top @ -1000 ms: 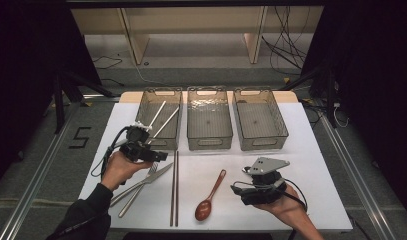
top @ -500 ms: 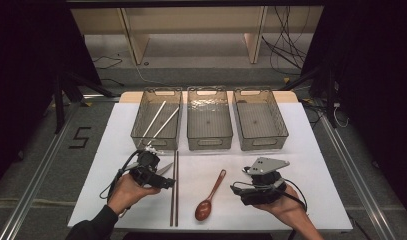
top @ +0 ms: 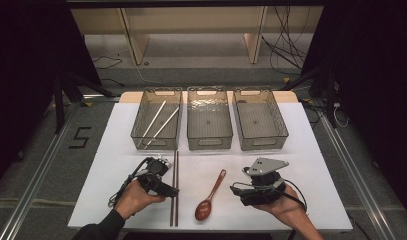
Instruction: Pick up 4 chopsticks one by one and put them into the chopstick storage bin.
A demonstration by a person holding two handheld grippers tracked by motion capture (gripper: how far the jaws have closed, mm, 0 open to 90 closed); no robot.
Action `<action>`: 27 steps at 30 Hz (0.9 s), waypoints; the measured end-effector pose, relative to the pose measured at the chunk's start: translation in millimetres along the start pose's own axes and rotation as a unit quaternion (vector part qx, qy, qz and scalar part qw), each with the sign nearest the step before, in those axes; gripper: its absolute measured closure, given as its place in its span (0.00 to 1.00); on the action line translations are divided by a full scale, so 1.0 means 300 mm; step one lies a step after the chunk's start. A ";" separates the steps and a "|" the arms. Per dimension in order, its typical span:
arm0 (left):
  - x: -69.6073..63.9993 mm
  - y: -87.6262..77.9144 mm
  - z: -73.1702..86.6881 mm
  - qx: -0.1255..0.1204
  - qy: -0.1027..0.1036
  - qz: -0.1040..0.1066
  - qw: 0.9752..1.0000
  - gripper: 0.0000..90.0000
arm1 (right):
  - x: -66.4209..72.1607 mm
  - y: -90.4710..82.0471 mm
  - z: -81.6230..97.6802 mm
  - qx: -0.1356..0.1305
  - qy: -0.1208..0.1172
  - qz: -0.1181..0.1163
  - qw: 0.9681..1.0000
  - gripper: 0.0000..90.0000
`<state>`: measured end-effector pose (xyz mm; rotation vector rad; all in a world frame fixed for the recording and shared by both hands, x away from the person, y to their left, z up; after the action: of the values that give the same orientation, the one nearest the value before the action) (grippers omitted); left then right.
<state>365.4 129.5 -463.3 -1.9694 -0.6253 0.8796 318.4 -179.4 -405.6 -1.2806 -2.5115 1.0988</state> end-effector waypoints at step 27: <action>-0.018 0.043 0.003 0.046 0.017 0.010 0.999 0.50 | 0.003 -0.002 -0.001 0.000 -0.002 -0.002 1.000 0.33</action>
<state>362.5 119.8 -472.9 -1.9071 -0.5360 0.8694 317.6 -178.8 -405.4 -1.2744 -2.5168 1.1010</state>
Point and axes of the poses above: each handheld gripper's, and its own axes: y roughly forward along the jaws, z roughly out of its underside, x roughly to its left, the point moved 1 cm from there along y, roughly forward along the jaws, and after that the axes turned 14 degrees about z, right-handed, at the moved point
